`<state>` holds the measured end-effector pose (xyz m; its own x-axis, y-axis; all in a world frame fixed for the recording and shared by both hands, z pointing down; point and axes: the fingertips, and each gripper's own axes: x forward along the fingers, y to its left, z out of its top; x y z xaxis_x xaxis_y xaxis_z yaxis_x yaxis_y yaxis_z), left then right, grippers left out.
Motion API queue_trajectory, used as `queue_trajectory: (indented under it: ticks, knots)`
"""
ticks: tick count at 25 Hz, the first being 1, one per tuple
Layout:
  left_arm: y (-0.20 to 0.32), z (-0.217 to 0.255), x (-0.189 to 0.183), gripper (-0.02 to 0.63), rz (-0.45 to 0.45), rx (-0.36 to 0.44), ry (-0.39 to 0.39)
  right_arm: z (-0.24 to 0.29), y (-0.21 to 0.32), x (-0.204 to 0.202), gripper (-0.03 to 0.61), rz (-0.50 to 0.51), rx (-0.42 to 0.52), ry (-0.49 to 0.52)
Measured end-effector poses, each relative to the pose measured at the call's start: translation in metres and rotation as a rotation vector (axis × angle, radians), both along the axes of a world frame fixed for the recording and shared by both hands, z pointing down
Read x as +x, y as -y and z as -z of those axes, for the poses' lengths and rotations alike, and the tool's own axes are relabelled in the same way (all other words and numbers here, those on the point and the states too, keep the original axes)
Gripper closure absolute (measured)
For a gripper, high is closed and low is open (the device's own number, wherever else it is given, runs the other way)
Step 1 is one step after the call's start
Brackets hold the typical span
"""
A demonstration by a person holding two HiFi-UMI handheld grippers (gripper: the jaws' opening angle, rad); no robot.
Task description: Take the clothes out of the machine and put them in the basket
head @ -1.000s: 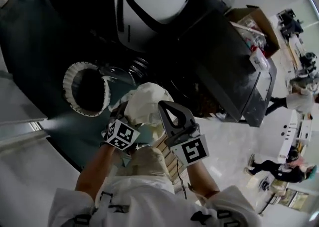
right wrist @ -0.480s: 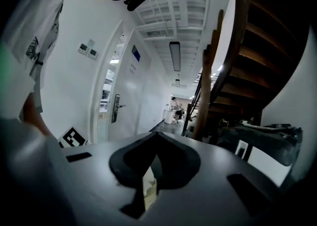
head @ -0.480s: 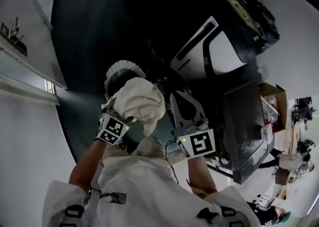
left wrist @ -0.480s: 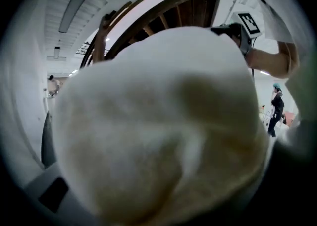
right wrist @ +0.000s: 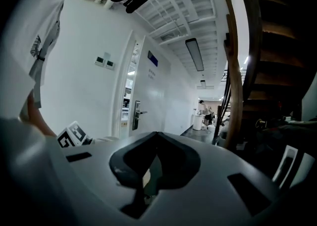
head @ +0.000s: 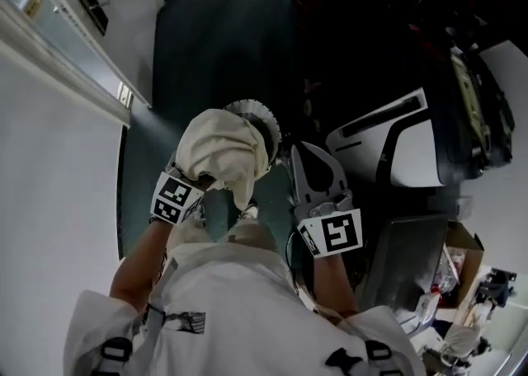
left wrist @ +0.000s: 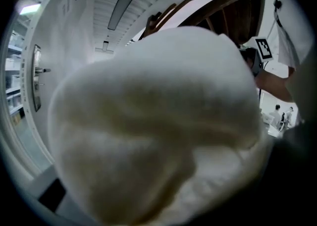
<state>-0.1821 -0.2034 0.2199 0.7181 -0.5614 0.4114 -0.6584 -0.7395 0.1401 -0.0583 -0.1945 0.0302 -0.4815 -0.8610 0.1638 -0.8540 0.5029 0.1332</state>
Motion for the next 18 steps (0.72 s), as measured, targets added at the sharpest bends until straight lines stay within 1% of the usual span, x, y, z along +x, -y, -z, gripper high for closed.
queue_trajectory:
  ticks: [3, 8, 14, 18]
  knots:
    - [0.010, -0.006, 0.003, 0.374, 0.058, -0.003, 0.014, -0.022, 0.013, 0.007, 0.565, 0.053, -0.052, 0.009]
    - [0.032, -0.036, 0.001, 0.373, 0.146, -0.035, 0.021, -0.070, 0.025, 0.006, 0.565, 0.119, -0.120, 0.005]
    - [0.046, -0.084, 0.010, 0.367, 0.129, -0.089, 0.054, -0.127, 0.037, 0.006, 0.565, 0.135, -0.174, 0.009]
    - [0.057, -0.132, 0.020, 0.362, 0.111, -0.137, 0.061, -0.164, 0.044, 0.000, 0.565, 0.138, -0.201, 0.019]
